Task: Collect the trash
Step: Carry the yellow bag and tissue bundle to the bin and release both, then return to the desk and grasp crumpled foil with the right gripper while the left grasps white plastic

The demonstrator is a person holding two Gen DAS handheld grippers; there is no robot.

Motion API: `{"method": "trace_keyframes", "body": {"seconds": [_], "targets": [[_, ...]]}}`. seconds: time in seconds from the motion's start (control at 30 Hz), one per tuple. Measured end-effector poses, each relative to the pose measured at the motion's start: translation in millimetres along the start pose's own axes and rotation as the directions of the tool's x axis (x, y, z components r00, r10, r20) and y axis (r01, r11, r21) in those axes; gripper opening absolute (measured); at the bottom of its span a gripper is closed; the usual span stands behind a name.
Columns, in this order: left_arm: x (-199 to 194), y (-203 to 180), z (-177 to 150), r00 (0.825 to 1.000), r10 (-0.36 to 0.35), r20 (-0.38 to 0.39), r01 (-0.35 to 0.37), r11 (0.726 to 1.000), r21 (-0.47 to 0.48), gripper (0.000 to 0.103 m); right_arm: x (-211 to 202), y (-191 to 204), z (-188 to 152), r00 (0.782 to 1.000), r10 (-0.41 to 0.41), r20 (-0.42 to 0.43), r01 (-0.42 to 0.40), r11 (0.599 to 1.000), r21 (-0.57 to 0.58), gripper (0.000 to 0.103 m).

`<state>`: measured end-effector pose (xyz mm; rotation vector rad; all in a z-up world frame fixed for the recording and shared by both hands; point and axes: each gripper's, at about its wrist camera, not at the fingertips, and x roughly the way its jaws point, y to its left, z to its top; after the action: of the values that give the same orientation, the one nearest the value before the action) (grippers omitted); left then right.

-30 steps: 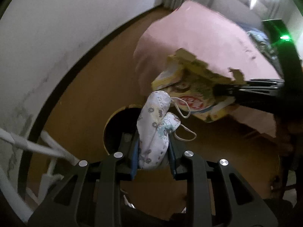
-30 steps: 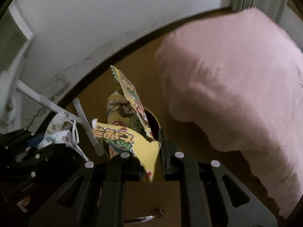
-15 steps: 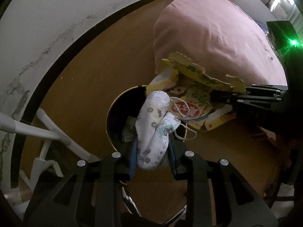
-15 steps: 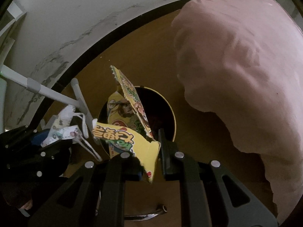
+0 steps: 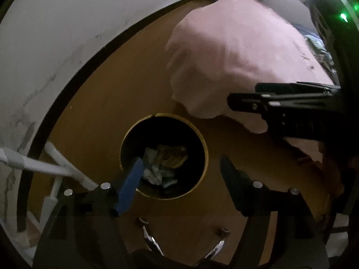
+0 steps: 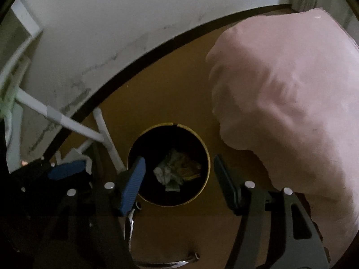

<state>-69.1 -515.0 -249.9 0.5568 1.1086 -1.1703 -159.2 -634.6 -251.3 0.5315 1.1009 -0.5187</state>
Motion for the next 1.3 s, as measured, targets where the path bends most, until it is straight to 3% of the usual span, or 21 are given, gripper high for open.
{"method": "trace_keyframes", "body": {"seconds": [0.17, 0.3, 0.4, 0.47, 0.57, 0.67, 0.8, 0.9, 0.97, 1.13, 1.2, 1.27, 1.3], "targets": [[-92.3, -33.5, 10.3, 0.988, -0.067, 0.136, 0.063, 0.997, 0.037, 0.094, -92.0, -1.2, 5.6, 0.986, -0.051, 0.158, 0.052, 0.999, 0.002, 0.083], [-181.8, -19.2, -4.0, 0.964, -0.071, 0.258, 0.070, 0.997, 0.010, 0.096, -158.0, 54.1, 10.9, 0.960, 0.002, 0.282, 0.026, 0.995, -0.098, 0.085], [-244.9, 20.4, -33.7, 0.935, 0.073, 0.347, -0.053, 0.996, -0.067, 0.096, -177.3, 129.3, 12.1, 0.942, 0.138, 0.305, -0.063, 0.968, -0.243, 0.085], [-279.2, 60.0, -60.5, 0.910, 0.202, 0.362, -0.148, 0.974, -0.171, 0.096, -178.8, 181.9, 11.1, 0.929, 0.241, 0.280, -0.136, 0.928, -0.347, 0.085], [-323.3, 128.4, -112.2, 0.873, 0.361, 0.326, -0.241, 0.904, -0.354, 0.096, -171.4, 272.6, 2.7, 0.905, 0.373, 0.206, -0.227, 0.831, -0.508, 0.085], [-359.4, 188.3, -171.0, 0.840, 0.480, 0.253, -0.317, 0.812, -0.490, 0.096, -160.7, 363.5, -12.5, 0.879, 0.460, 0.124, -0.274, 0.700, -0.660, 0.085], [-394.5, 249.6, -240.8, 0.802, 0.579, 0.147, -0.386, 0.691, -0.611, 0.096, -143.1, 441.1, -24.0, 0.873, 0.485, 0.054, -0.281, 0.591, -0.756, 0.085], [-410.6, 283.5, -276.9, 0.796, 0.594, 0.119, -0.383, 0.645, -0.661, 0.096, -125.5, 478.2, -21.6, 0.876, 0.483, 0.013, -0.287, 0.542, -0.790, 0.085], [-413.3, 299.1, -292.1, 0.796, 0.596, 0.107, -0.379, 0.627, -0.680, 0.096, -116.0, 498.1, -19.9, 0.887, 0.463, 0.001, -0.276, 0.530, -0.802, 0.085], [-408.7, 335.0, -295.8, 0.813, 0.571, 0.113, -0.344, 0.628, -0.698, 0.096, -90.6, 530.6, -13.7, 0.913, 0.408, -0.012, -0.238, 0.509, -0.827, 0.085], [-398.8, 350.9, -283.1, 0.821, 0.561, 0.104, -0.342, 0.630, -0.698, 0.096, -84.9, 538.1, -10.1, 0.917, 0.398, -0.020, -0.238, 0.505, -0.830, 0.079], [-391.5, 366.4, -275.2, 0.818, 0.567, 0.097, -0.355, 0.630, -0.691, 0.096, -83.7, 542.2, -8.9, 0.917, 0.398, -0.030, -0.245, 0.502, -0.829, 0.054], [-388.2, 374.4, -270.0, 0.813, 0.576, 0.087, -0.369, 0.623, -0.690, 0.096, -85.4, 541.8, -7.1, 0.915, 0.402, -0.039, -0.259, 0.509, -0.821, 0.052]]}}
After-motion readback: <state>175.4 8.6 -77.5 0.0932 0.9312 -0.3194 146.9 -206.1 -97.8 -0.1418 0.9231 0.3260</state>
